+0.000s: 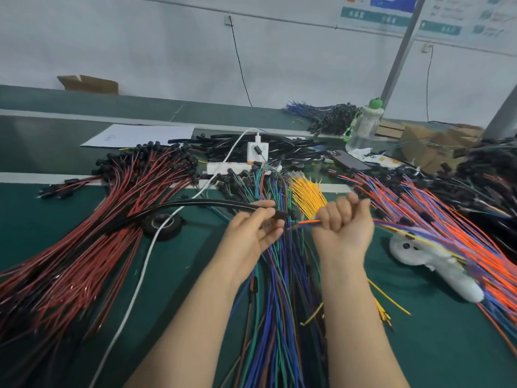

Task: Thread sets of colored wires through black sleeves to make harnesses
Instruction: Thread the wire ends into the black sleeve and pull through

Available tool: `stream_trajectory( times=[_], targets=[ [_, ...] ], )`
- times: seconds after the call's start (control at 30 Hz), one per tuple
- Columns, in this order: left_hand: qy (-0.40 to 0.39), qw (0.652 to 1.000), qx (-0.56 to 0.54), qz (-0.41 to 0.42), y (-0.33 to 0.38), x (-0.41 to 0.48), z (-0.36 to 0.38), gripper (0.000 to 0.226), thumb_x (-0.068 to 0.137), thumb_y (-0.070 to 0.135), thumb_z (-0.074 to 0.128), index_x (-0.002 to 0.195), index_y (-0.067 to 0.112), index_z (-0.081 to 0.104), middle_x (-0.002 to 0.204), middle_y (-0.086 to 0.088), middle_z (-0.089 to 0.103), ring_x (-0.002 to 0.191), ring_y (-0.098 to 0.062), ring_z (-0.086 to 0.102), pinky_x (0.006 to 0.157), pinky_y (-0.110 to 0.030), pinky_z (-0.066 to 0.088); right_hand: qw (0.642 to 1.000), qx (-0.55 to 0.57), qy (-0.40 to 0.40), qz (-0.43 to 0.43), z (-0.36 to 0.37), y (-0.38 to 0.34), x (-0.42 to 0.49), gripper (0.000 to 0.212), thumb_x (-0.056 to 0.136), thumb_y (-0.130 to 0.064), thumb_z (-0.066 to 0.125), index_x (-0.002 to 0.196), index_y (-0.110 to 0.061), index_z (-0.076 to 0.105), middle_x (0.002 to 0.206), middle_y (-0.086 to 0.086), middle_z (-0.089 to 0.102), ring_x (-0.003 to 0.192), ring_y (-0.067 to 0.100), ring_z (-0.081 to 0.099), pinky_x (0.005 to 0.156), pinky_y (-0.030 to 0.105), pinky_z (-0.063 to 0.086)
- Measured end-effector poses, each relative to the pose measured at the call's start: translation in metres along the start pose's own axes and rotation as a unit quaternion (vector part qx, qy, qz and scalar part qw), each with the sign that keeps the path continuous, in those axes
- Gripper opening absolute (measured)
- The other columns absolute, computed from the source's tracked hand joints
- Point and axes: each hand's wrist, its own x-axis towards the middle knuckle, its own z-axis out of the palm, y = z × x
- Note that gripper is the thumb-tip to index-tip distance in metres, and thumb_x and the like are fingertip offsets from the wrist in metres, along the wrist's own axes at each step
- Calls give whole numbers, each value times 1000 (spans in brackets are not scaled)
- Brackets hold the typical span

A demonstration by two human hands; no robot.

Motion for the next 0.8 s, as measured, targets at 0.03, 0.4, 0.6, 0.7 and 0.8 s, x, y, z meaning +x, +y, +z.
stream_trajectory(
  times=[0.03,0.4,0.6,0.7,0.8],
  targets=[
    [-6,1000,-8,-10,0,0,0,17,93,4,51,87,11,64,64,-1,67,57,-8,64,55,-18,54,999,35,4,-5,-2,-4,-1,45,104,-36,28,67,-16,43,40,-7,21,29,6,16,30,19,13],
    [-32,995,-52,-80,-2,-4,5,13,90,5,57,81,5,66,68,-7,67,58,-9,67,53,-15,54,995,91,21,-35,-2,-7,-3,47,105,-36,27,65,-15,42,41,-6,21,30,8,16,33,20,12],
    [-46,993,-73,-81,-2,-5,6,22,82,8,62,65,8,74,69,-8,68,60,-10,67,54,-15,54,996,67,32,-44,0,-9,-5,50,105,-38,27,64,-15,43,42,-6,22,32,8,14,35,21,10],
    [-52,992,-79,-79,-2,-6,7,16,76,12,65,63,10,75,69,-7,69,63,-9,68,54,-14,54,997,55,29,-49,2,-8,-7,49,105,-38,27,64,-15,44,41,-7,22,31,8,15,34,20,11],
    [-55,993,-77,-74,-3,-7,8,19,78,11,64,64,10,75,69,-6,69,63,-9,68,55,-14,54,998,42,23,-52,4,-9,-9,49,104,-38,27,64,-15,44,41,-7,22,31,7,15,33,20,12]
  ],
)
